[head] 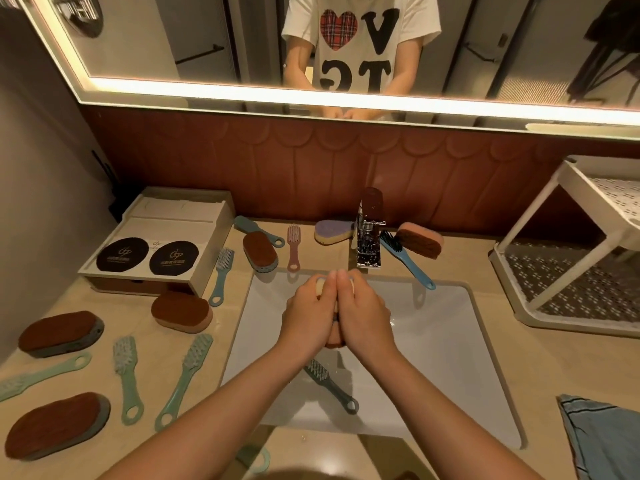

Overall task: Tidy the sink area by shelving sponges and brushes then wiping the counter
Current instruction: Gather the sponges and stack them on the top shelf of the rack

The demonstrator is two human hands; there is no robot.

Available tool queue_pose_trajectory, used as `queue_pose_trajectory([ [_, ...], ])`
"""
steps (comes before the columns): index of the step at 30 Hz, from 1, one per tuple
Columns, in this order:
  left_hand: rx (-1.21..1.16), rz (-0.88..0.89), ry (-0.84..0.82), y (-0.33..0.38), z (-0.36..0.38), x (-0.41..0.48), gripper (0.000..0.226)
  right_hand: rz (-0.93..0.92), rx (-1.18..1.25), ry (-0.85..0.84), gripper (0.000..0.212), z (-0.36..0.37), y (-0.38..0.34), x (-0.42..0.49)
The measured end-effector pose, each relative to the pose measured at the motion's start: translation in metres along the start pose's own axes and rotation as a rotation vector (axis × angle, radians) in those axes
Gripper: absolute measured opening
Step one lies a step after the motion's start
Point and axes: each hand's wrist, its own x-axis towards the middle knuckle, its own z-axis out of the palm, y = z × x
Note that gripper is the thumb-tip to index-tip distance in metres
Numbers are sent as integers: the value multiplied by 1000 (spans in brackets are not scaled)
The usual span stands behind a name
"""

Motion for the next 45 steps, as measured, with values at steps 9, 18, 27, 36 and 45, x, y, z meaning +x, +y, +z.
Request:
queue_pose_trajectory([
  [9, 136, 146, -48, -17, -4, 14, 46, 78, 102, 47, 41, 17, 13, 11],
  [18, 255, 142, -80, 4, 31, 18, 44, 191, 112, 2, 45, -11, 40, 29],
  [27, 188, 28, -96, 28, 40, 33, 29, 234, 174, -224, 34, -72, 51, 39],
  [36, -365, -268, -346, 116, 81, 18, 25, 160, 380, -320, 29, -200, 56, 37],
  [45, -434, 39, -503, 186, 139, 17, 35, -62, 296, -96, 35, -309, 61, 58],
])
